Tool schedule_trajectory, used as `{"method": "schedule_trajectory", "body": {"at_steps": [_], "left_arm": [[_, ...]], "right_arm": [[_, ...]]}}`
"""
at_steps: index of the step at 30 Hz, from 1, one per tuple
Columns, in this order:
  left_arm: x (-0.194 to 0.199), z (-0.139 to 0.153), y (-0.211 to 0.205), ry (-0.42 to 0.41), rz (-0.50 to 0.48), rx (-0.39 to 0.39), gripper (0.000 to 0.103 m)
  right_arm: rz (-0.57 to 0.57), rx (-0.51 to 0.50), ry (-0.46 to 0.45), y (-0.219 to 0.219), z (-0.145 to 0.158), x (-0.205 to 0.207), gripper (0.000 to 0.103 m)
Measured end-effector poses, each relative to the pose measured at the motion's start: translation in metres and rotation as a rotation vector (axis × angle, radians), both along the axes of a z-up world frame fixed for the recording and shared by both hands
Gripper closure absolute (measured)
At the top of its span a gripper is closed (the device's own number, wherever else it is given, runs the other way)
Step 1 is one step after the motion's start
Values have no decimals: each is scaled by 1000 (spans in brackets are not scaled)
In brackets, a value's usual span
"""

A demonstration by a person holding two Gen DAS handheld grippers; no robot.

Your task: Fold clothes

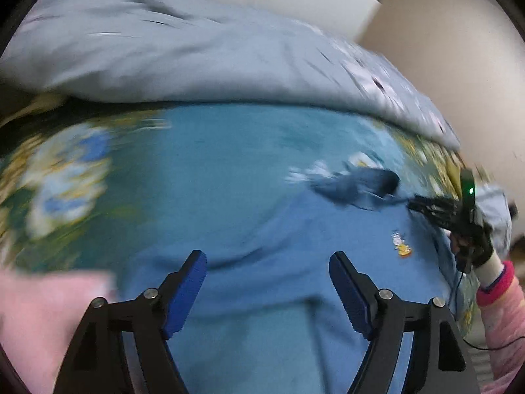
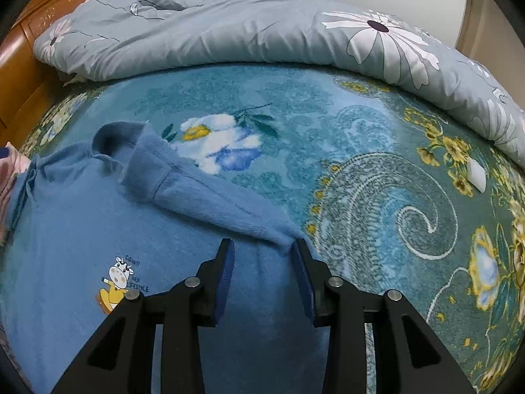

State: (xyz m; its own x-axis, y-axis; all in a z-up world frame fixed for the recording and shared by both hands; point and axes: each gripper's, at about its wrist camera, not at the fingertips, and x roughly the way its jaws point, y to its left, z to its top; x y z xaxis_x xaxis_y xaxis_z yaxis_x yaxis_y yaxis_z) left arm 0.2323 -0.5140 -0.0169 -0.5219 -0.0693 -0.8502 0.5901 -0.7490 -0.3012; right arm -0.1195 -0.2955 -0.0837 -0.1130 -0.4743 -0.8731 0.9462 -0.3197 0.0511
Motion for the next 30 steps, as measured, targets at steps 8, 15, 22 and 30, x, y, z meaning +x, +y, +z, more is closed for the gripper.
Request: {"method": "schedule_trajectory", "body": {"at_steps": [8,15,22,30], "left_arm": [[-97,-64,2,-126,-122,12,24],[-100,-71,2,-141,-83,-5,73],[-90,-52,3,-33,-14,-20,93],[-85,-71,-13,-52,92,16,92]], "right_arm": [[-3,-13,-36,-1,0,-3,65],[-22,-23,-57,2,2,-10,96],[-27,-34,5,-3,18,-7,102],[-153,-116,11,-18,41,-31,103]]}}
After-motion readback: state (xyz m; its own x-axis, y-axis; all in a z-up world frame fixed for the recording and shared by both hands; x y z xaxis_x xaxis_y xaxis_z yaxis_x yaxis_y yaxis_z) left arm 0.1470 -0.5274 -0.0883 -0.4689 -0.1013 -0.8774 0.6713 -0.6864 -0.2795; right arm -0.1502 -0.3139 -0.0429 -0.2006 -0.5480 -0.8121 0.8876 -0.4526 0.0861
